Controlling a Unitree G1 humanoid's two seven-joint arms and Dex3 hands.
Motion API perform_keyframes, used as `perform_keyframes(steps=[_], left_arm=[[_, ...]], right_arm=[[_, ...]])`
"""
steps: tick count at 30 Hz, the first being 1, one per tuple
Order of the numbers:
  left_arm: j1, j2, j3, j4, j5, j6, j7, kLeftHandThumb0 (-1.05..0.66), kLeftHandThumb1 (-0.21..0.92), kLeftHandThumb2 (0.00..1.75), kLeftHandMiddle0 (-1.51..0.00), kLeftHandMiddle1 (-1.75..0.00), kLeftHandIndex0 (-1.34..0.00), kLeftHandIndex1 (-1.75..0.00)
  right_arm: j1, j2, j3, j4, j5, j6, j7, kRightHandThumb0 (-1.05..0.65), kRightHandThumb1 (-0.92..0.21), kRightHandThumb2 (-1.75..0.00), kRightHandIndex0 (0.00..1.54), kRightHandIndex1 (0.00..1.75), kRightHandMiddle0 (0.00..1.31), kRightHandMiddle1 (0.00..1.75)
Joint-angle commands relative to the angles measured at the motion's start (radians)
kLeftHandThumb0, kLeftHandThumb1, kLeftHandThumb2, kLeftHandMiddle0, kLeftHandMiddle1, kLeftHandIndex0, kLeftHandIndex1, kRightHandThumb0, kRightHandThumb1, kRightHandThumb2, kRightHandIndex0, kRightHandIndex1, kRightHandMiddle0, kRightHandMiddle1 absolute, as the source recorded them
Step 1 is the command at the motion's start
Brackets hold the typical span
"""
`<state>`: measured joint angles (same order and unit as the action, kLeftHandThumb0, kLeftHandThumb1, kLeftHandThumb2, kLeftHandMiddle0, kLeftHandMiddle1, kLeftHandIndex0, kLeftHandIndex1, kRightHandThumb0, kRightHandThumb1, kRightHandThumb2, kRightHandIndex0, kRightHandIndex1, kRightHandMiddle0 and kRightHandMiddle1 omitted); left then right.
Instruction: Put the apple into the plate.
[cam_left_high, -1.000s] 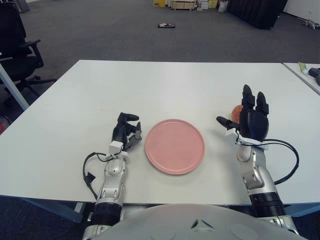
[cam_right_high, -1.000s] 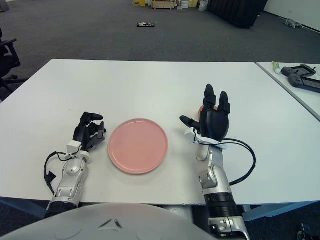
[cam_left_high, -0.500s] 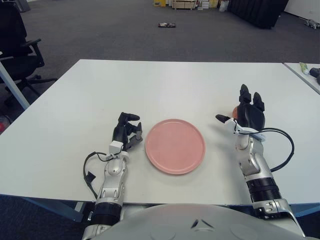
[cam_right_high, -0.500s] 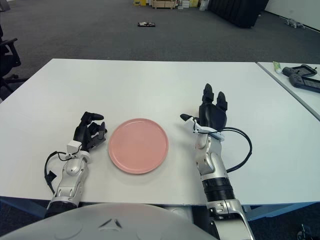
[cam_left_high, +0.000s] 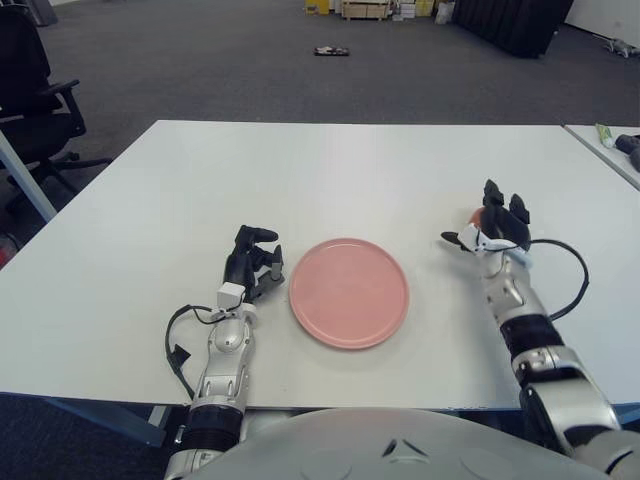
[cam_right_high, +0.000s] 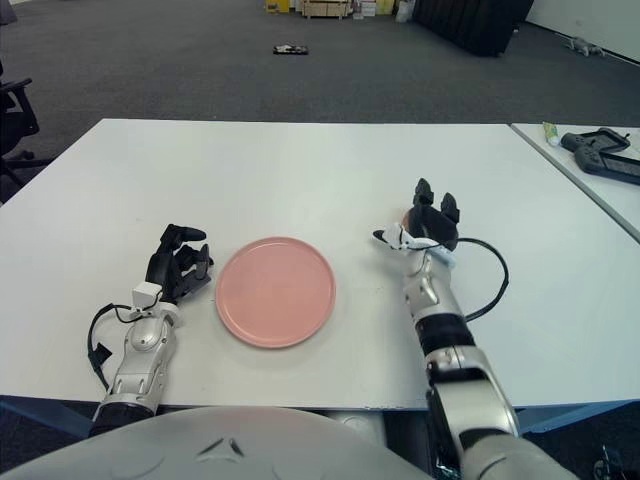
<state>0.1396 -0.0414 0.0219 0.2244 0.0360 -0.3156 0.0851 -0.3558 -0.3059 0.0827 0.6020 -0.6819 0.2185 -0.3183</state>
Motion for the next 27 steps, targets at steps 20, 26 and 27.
perform_keyframes(steps=[20,26,27], left_arm=[[0.004,-0.002,0.004,0.002,0.007,0.017,0.011,-0.38,0.67,0.87,-0.58,-1.71,-0.35,-1.75],[0.008,-0.001,0.006,-0.001,0.002,0.016,0.007,-0.38,0.67,0.87,-0.58,-1.70,-0.34,-1.75],[0.009,-0.001,0.006,-0.002,0.002,0.016,0.007,-0.38,0.67,0.87,-0.58,-1.70,-0.34,-1.75]], right_arm=[[-0.253,-0.035,0.048,0.508,0.135,0.005,0.074,-1.05,-0.76,-0.25,0.00,0.00,0.00,0.00],[-0.261,-0.041,0.061,0.567,0.157,0.007,0.088,-1.05,-0.84,-0.20,0.00,0.00,0.00,0.00],[-0.262,-0.042,0.063,0.574,0.158,0.008,0.089,-1.05,-0.85,-0.20,0.00,0.00,0.00,0.00]])
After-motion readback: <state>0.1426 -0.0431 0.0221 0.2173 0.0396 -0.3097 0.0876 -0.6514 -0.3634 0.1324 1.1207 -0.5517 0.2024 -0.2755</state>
